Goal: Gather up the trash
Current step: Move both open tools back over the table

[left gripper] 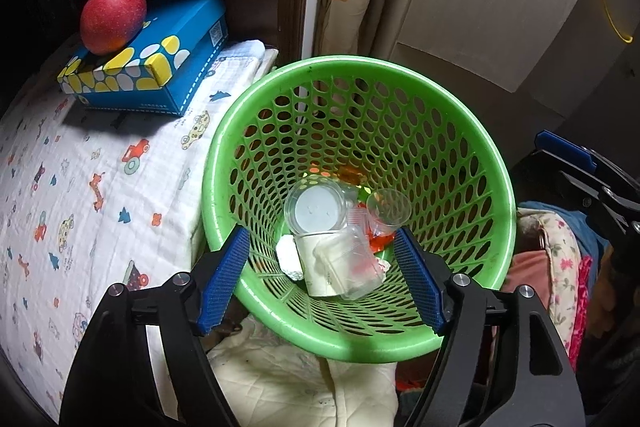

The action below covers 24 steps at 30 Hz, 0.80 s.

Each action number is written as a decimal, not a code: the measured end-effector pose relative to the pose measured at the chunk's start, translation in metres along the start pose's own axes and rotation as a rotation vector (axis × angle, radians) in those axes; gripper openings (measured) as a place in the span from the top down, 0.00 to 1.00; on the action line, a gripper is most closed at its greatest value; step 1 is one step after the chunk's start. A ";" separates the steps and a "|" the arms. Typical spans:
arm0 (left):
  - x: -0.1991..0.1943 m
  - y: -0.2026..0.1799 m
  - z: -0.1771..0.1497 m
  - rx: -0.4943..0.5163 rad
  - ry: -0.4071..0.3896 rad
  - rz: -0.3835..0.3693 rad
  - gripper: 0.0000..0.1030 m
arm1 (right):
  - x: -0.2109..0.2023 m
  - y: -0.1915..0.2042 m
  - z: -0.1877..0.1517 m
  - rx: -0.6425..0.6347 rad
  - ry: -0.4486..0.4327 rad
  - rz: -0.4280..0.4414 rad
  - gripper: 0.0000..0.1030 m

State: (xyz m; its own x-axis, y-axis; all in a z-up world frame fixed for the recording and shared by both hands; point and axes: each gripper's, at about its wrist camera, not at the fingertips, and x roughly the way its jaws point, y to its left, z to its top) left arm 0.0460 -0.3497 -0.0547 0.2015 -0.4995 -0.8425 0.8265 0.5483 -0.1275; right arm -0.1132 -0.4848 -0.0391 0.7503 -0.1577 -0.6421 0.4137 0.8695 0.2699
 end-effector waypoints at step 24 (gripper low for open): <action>-0.116 0.133 -0.071 -0.363 -0.225 0.289 0.14 | 0.020 0.113 -0.002 -0.137 0.033 0.177 0.23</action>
State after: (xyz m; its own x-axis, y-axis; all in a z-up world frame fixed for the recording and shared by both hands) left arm 0.0953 -0.1712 -0.0104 0.5359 -0.4035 -0.7417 0.4930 0.8626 -0.1131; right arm -0.0519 -0.3889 -0.0228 0.7868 0.0165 -0.6170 0.2016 0.9380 0.2821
